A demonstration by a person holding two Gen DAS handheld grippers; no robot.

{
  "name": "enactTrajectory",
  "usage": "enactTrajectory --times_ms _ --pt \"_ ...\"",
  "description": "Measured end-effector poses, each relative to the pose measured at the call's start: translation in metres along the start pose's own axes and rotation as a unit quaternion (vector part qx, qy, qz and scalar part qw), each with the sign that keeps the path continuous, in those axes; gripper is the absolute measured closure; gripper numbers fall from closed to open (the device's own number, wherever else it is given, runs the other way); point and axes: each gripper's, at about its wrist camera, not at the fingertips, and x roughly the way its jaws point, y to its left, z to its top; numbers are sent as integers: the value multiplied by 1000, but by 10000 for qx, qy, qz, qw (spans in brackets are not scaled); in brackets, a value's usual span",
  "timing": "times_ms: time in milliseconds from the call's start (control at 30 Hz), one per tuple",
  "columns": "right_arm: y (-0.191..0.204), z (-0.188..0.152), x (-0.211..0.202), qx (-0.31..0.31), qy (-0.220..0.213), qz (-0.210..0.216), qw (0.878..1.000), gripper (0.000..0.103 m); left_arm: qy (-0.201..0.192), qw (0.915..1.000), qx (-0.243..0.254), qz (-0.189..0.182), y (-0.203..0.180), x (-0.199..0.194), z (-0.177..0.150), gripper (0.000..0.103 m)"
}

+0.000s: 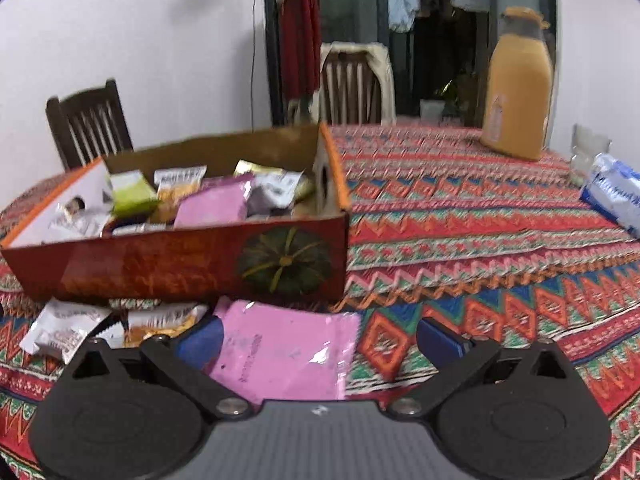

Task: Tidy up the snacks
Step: 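Grasp another pink snack packet with the right gripper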

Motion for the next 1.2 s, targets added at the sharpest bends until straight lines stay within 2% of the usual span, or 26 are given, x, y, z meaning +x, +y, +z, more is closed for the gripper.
enactTrajectory --times_ms 133,333,567,667,733,800,1000,1200 --pt "11 -2 2 -104 87 227 9997 0 42 10000 -49 -28 2 2 0 0" --pt "18 -8 15 -198 311 184 9991 0 51 9999 -83 -58 3 2 1 0" --pt "23 -10 19 -355 330 151 9987 0 52 9999 -86 -56 3 2 1 0" --pt "23 -11 15 -389 251 203 9987 12 59 9999 -118 -47 5 2 1 0" --pt "24 -12 12 -405 187 234 9987 24 72 9999 -131 -42 5 2 1 0" --pt "24 -12 7 -426 120 290 9986 40 75 9999 -138 -44 5 2 1 0" --pt "19 -21 -11 -521 -116 352 9980 42 89 9998 -144 -44 5 3 1 0" --pt "9 -25 -26 -287 -577 285 9975 41 95 9999 -129 -33 5 3 1 0"
